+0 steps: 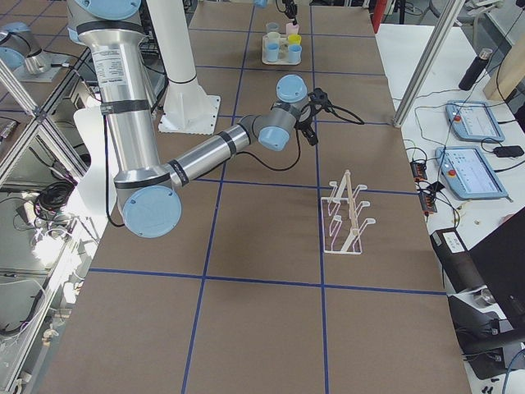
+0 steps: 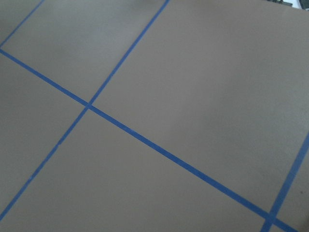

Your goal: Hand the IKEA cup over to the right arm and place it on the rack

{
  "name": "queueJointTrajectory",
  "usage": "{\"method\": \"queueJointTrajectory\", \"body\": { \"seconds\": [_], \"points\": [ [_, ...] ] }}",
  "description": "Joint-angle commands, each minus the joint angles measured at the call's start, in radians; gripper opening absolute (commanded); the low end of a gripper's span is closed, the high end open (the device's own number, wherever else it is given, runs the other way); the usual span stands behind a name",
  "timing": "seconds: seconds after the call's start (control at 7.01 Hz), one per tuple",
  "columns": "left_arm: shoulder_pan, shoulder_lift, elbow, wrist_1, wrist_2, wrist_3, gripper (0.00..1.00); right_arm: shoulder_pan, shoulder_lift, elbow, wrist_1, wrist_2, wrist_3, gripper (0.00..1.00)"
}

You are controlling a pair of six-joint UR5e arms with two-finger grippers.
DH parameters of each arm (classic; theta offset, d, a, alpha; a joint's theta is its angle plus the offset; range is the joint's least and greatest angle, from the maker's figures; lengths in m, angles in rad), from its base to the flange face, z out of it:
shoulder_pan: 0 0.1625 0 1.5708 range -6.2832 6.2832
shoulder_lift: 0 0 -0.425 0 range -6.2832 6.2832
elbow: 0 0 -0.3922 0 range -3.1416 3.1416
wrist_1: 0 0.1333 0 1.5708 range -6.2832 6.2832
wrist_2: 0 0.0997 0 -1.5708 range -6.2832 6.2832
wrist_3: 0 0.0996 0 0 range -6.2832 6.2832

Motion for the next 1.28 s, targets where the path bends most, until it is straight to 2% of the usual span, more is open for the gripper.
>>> {"method": "queueJointTrajectory", "body": {
  "seconds": [0.0, 0.14, 0.29, 0.43, 0.57, 0.71, 0.86, 1.0, 1.14],
  "points": [
    [-0.125, -0.038, -0.007, 0.047, -0.066, 0.002, 0.0, -0.016, 0.04, -0.092, 0.212, -0.002, 0.006, 0.98],
    [-0.219, -0.105, -0.008, 0.123, -0.154, 0.0, 0.0, -0.02, 0.043, -0.118, 0.296, -0.008, 0.004, 0.97],
    [-0.26, -0.191, -0.018, 0.218, -0.226, -0.016, 0.0, -0.036, 0.048, -0.125, 0.387, -0.069, 0.003, 0.97],
    [-0.259, -0.219, -0.062, 0.267, -0.27, -0.112, 0.0, -0.074, 0.05, -0.125, 0.439, -0.136, 0.003, 0.97],
    [-0.259, -0.251, -0.131, 0.271, -0.314, -0.306, 0.0, -0.115, 0.051, -0.126, 0.495, -0.177, -0.035, 0.94],
    [-0.25, -0.276, -0.21, 0.265, -0.337, -0.507, 0.0, -0.157, 0.074, -0.141, 0.536, -0.18, -0.127, 0.94],
    [-0.208, -0.291, -0.301, 0.262, -0.337, -0.687, 0.0, -0.209, 0.136, -0.146, 0.547, -0.186, -0.155, 0.98],
    [-0.099, -0.301, -0.394, 0.262, -0.325, -0.846, 0.0, -0.255, 0.181, -0.164, 0.547, -0.223, -0.157, 0.98],
    [-0.02, -0.355, -0.445, 0.26, -0.286, -0.992, 0.0, -0.311, 0.221, -0.177, 0.547, -0.293, -0.157, 0.98]
  ]
}}
